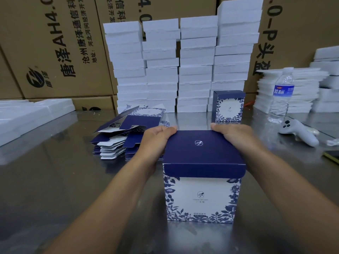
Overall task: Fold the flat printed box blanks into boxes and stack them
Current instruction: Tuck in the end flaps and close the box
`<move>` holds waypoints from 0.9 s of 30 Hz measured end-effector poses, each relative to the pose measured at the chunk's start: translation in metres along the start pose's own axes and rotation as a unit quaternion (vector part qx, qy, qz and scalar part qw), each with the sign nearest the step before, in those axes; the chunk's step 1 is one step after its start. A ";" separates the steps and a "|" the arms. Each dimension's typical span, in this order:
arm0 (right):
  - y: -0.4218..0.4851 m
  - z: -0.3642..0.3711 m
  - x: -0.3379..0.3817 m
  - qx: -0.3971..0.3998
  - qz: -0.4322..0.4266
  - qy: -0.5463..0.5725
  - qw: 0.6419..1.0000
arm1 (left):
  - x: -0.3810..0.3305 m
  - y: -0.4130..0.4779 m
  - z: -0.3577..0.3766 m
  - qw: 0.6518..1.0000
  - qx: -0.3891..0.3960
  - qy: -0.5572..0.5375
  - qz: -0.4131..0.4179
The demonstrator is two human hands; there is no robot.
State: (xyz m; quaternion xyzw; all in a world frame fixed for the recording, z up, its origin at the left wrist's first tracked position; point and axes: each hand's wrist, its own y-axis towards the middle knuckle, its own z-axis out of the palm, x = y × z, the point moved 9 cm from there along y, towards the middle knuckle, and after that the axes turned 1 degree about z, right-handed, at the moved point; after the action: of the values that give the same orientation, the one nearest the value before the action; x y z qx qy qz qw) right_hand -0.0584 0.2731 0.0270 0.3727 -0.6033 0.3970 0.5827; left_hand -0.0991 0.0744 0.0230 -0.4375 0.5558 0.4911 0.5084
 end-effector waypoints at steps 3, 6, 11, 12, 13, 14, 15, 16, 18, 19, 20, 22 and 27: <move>-0.003 -0.004 -0.003 -0.020 0.001 0.012 1.000 | 0.000 -0.003 0.000 1.000 -0.004 -0.012 0.005; -0.003 -0.004 -0.002 -0.016 0.008 0.015 1.000 | -0.001 -0.004 0.001 1.000 -0.008 -0.012 0.007; 0.000 -0.004 -0.003 -0.016 0.009 0.018 1.000 | -0.003 -0.006 0.000 1.000 -0.010 -0.009 0.011; 0.000 -0.004 -0.003 -0.018 0.008 0.016 1.000 | -0.003 -0.007 0.001 1.000 -0.011 -0.009 0.011; 0.000 -0.004 -0.003 -0.018 0.008 0.015 1.000 | -0.003 -0.008 0.000 1.000 -0.013 -0.011 0.011; 0.001 -0.004 -0.003 -0.018 0.007 0.013 1.000 | -0.003 -0.008 0.000 1.000 -0.015 -0.014 0.011; 0.002 -0.004 -0.003 -0.018 0.007 0.012 1.000 | -0.003 -0.009 0.000 1.000 -0.017 -0.016 0.011; 0.002 -0.004 -0.003 -0.017 0.008 0.013 1.000 | -0.003 -0.009 0.000 1.000 -0.017 -0.017 0.011; 0.003 -0.004 -0.004 -0.016 0.008 0.020 1.000 | -0.004 -0.009 0.000 1.000 -0.017 -0.014 0.010; 0.002 -0.004 -0.003 -0.012 0.006 0.023 1.000 | -0.004 -0.009 0.000 1.000 -0.017 -0.011 0.010; 0.001 -0.003 -0.002 -0.007 -0.002 0.020 1.000 | -0.004 -0.008 0.000 1.000 -0.017 -0.010 0.009; 0.001 -0.004 0.006 -0.007 -0.039 -0.008 0.999 | -0.003 -0.008 -0.001 1.000 -0.014 -0.008 0.005; -0.033 -0.005 0.055 -0.008 -0.250 -0.127 0.960 | -0.003 -0.004 -0.001 1.000 -0.005 0.011 0.005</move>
State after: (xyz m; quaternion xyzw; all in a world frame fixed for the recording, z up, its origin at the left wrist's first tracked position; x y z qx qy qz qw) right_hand -0.0285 0.2650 0.0834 0.5542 -0.5629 0.1829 0.5853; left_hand -0.0947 0.0725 0.0252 -0.4428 0.5608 0.4919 0.4975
